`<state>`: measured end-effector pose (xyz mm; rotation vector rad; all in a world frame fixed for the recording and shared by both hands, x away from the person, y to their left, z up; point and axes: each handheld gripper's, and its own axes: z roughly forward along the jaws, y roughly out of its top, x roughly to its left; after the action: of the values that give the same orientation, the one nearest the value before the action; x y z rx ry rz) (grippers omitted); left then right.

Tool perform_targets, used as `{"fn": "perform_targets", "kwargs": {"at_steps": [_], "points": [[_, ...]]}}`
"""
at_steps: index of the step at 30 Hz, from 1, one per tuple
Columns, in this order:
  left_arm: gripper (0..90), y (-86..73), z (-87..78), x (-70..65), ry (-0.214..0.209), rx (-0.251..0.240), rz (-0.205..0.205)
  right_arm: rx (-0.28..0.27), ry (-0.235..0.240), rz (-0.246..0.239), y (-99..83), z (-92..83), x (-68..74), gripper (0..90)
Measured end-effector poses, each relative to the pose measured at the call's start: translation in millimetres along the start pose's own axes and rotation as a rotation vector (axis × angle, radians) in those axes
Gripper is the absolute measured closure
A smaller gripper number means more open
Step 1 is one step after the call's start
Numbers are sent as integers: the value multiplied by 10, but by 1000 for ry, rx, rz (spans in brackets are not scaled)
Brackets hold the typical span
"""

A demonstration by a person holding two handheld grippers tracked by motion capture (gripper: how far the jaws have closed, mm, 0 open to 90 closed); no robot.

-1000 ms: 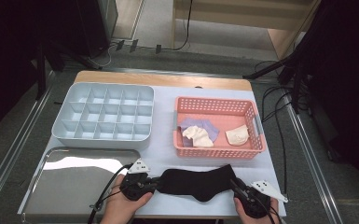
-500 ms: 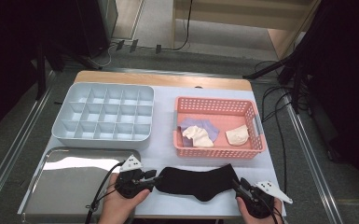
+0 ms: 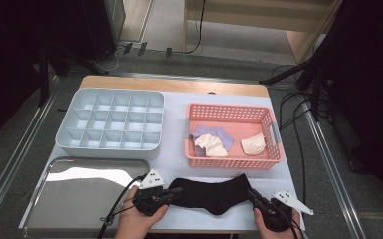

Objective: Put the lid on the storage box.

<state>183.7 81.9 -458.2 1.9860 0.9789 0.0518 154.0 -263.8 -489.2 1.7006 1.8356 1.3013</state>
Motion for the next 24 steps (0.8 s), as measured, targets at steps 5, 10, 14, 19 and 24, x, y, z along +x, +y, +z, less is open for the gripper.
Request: {"fn": "perform_targets", "kwargs": {"at_steps": [5,10,14,19,24], "points": [[900,34,200,-137,-27,22,8,-29,30,-19,53,-12,72,806],[900,80,375,-241,-40,32,15,-36,47,-27,85,-31,129,804],[900,86,516,-292,-28,68,20,-56,42,-27,132,-81,116,804],[900,74,632,-286,22,113,53,-44,14,-3,121,-85,1,808],[900,94,620,-298,21,109,44,-33,7,17,114,-69,-58,811]]}}
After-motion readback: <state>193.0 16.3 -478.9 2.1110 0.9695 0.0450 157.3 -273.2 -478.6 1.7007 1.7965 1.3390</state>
